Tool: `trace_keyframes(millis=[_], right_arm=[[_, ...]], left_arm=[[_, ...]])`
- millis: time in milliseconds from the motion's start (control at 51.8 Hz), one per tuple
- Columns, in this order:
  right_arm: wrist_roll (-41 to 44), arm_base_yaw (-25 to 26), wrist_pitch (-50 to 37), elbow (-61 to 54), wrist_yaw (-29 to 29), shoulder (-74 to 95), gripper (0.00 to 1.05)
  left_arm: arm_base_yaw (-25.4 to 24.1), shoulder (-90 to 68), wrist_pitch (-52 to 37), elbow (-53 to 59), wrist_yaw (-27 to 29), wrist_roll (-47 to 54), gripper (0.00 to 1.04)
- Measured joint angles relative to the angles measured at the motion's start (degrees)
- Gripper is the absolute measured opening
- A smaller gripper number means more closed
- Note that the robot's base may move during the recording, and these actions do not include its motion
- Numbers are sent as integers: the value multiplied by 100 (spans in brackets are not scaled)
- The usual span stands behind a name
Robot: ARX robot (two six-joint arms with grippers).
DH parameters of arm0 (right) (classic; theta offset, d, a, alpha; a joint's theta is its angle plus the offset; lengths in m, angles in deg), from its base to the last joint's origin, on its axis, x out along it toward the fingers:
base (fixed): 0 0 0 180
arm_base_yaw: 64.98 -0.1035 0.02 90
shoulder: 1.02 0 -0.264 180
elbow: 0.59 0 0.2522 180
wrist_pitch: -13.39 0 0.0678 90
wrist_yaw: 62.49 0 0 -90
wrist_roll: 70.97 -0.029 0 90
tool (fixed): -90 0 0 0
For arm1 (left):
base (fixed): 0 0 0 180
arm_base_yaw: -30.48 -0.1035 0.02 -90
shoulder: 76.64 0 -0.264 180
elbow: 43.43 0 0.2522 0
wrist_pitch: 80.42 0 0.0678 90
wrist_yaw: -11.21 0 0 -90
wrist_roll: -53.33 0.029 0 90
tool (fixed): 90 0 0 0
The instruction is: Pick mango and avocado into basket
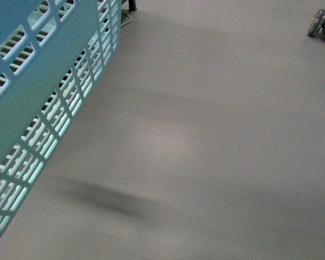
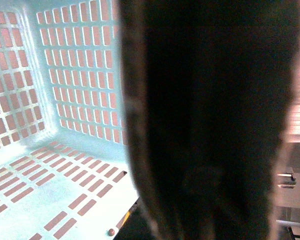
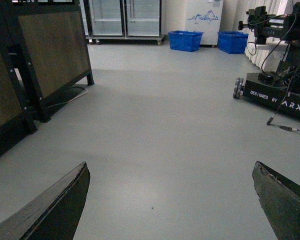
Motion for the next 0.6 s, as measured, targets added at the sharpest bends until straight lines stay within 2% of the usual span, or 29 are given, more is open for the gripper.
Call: trace_keyframes(millis=[599], right_arm=[[0, 0, 0, 0, 0, 0, 97]], left_arm=[[0, -7, 0, 11, 13, 0, 6]])
